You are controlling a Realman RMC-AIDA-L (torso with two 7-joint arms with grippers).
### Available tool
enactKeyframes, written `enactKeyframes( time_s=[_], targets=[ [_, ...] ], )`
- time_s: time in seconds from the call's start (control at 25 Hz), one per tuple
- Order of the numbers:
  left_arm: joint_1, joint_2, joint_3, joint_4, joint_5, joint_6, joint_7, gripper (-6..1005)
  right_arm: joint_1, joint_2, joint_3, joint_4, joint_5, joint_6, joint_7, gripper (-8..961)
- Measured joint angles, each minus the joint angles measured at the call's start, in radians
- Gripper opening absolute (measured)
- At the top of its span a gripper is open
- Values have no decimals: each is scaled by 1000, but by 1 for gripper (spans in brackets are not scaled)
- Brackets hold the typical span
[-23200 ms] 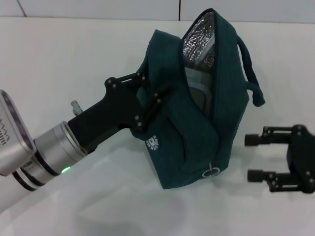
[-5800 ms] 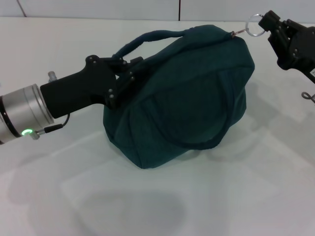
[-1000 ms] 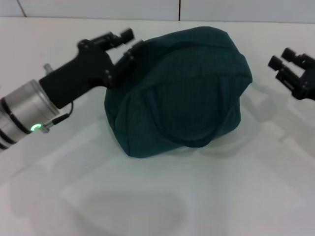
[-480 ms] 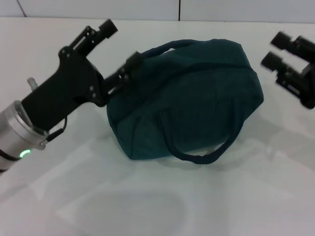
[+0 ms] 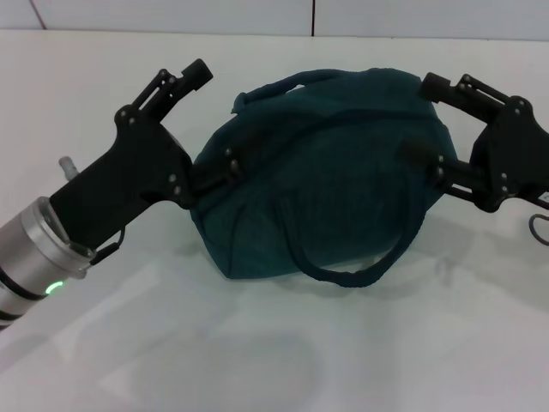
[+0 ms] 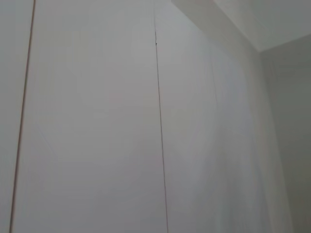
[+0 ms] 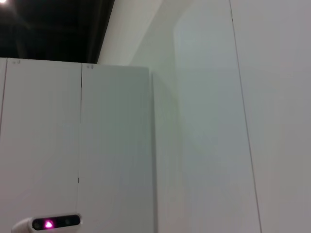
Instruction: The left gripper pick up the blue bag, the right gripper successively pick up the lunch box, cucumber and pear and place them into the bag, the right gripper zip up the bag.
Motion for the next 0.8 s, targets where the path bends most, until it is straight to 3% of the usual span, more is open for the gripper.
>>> enactKeyframes(
  time_s=[0.32,0.52,0.8],
  targets=[
    [2,-1,0,-1,0,1,1,894,-32,22,4,0,8,-20,-76,744],
    [4,-1,0,-9,0,1,5,895,-52,40,15,-3,8,-29,-133,745],
    [5,-1,24,-15,1,1,41,895,-61,45,16,-2,18,-31,-150,745]
  ],
)
